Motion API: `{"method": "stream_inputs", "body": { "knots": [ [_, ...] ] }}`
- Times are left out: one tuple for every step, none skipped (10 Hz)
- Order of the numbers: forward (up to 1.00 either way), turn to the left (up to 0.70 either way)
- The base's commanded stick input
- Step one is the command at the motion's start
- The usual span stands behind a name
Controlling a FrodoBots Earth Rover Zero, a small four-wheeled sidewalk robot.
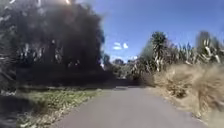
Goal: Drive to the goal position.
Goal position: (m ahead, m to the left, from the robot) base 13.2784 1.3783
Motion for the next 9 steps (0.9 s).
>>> {"method": "stream_inputs", "body": {
  "knots": [
    [1.0,-0.02],
    [1.0,-0.07],
    [1.0,-0.12],
    [1.0,-0.4],
    [1.0,-0.4],
    [1.0,-0.4],
    [1.0,-0.39],
    [1.0,-0.37],
    [1.0,-0.35]
  ]
}}
